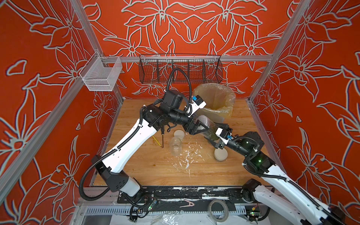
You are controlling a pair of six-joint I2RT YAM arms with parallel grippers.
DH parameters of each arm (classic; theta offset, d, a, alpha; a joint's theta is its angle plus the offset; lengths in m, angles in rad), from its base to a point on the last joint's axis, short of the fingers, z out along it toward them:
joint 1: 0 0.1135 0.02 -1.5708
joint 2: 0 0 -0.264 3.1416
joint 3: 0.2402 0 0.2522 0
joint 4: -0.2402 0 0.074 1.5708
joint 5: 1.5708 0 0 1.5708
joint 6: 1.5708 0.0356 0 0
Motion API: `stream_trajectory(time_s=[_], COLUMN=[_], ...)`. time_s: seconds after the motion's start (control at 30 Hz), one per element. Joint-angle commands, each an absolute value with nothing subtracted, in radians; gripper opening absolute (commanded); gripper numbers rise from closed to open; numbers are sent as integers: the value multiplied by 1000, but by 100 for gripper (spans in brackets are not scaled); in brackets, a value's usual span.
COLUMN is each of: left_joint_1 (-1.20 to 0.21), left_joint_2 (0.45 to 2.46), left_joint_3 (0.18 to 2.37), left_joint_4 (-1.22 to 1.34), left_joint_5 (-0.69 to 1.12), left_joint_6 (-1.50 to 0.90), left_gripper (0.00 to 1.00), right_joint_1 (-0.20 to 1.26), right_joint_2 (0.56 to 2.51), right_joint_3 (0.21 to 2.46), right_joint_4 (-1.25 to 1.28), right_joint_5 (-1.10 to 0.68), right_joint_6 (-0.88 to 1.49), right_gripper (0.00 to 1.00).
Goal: Empty moldy tea leaves from jars
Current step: Unscrew the lid from the jar.
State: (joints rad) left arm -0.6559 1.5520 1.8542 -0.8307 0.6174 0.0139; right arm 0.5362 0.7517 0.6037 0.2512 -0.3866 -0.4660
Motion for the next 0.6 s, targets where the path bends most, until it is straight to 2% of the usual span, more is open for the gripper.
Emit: stream_trajectory(time_s=[0.0, 0.1, 0.33, 0.57], left_joint_1=[-637, -629, -585, -578], left_joint_2=[1575, 1603, 1576, 1541], left_joint_3=[1922, 1960, 1953, 1891], left_joint_4=[-896, -949, -929, -889], left_joint_5=[425, 339, 260, 275], left_joint_6=[-221, -300, -390, -395], left_gripper=[71, 72, 72, 72], right_joint_1=[529, 529, 532, 532], right_joint_2=[748, 746, 718, 681], right_joint_3=[562, 547, 521, 502], right_joint_4=[297, 315, 299, 306], right_joint_5=[-222, -184, -147, -142], right_joint_6=[-556, -565, -567, -498], right_gripper=[43, 43, 42, 42])
